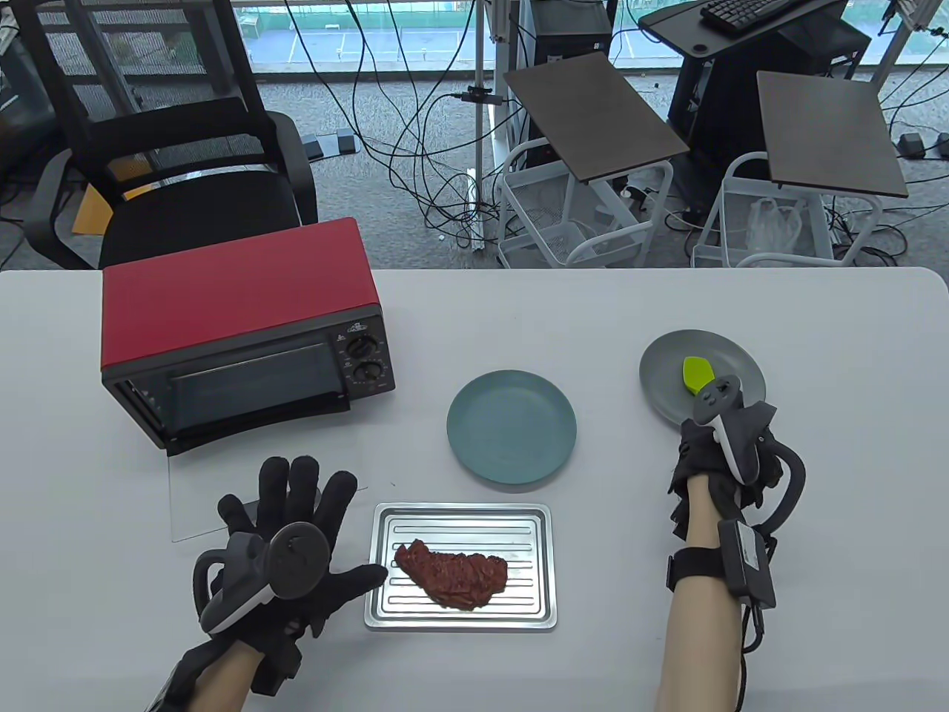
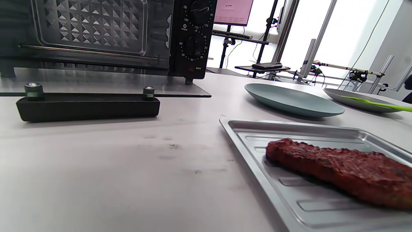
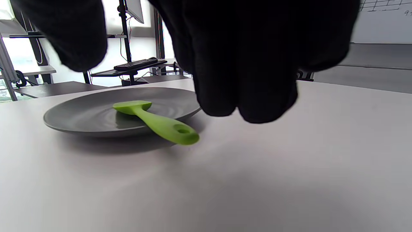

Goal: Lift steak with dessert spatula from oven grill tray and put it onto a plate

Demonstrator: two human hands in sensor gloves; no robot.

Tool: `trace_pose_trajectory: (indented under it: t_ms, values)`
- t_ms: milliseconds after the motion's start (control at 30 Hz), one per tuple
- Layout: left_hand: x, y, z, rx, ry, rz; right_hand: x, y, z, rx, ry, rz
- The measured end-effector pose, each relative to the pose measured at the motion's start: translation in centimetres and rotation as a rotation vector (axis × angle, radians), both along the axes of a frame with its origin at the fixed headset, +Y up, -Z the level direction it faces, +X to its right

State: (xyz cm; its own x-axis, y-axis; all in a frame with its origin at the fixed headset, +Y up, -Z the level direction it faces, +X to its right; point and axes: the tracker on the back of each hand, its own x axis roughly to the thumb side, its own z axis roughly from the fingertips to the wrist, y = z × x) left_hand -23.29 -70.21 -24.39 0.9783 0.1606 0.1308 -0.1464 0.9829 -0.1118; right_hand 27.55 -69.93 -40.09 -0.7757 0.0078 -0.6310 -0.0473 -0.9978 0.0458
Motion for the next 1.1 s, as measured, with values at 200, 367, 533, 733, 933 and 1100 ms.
trace_pose_trajectory:
  t_ms: [200,367,533,733,933,1100]
  values:
    - [-0.4,-0.1,-0.3,-0.018,0.029,0.008,0.6,-2.9,-1.9,-0.071,-0.036,-0.009]
    - [-0.4,-0.2,-0.4,-0.034,0.035,0.011,0.2,-4.5,-2.6,-0.079,-0.039,0.062]
    - [-0.2,-0.1,-0.4,-0.041,0.024,0.002,0.3,-5.2,-2.7,-0.056,-0.036,0.119]
    - [0.0,-0.1,-0.3,-0.046,0.013,-0.002,0.2,-5.1,-2.3,-0.006,-0.018,0.141]
    - [0.0,-0.1,-0.3,-0.044,0.001,0.000,0.1,-1.4,-0.8,0.082,0.039,0.204]
    - [0.6,-0.5,-0.3,-0.058,-0.021,-0.017,0.3,3.4,1.4,0.181,0.094,0.208]
